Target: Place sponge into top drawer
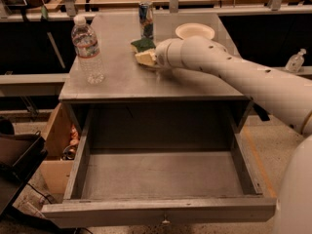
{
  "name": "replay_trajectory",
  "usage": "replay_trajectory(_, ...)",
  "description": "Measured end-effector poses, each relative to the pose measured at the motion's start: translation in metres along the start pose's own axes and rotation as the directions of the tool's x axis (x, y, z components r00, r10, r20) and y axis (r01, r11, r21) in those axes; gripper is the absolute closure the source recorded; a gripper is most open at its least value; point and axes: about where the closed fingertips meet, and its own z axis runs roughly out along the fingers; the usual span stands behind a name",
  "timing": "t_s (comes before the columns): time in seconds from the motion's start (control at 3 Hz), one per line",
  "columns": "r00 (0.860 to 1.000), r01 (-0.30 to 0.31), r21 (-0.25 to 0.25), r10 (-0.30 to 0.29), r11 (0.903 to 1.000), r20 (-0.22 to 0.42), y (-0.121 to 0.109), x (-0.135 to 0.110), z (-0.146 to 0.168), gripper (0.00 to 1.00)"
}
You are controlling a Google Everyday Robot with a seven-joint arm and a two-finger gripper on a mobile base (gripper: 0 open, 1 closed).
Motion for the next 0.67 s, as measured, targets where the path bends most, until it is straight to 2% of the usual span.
replay_trajectory(0.33, 0.996, 0.089, 0.071, -0.087, 0.9934, -0.034, 0.010, -0.034, -0.023, 1.00)
replay_trajectory(0.67, 0.986, 0.161, 0.139, -0.153, 0.9771, -0.068, 0.000, -0.064, -0.058, 1.00)
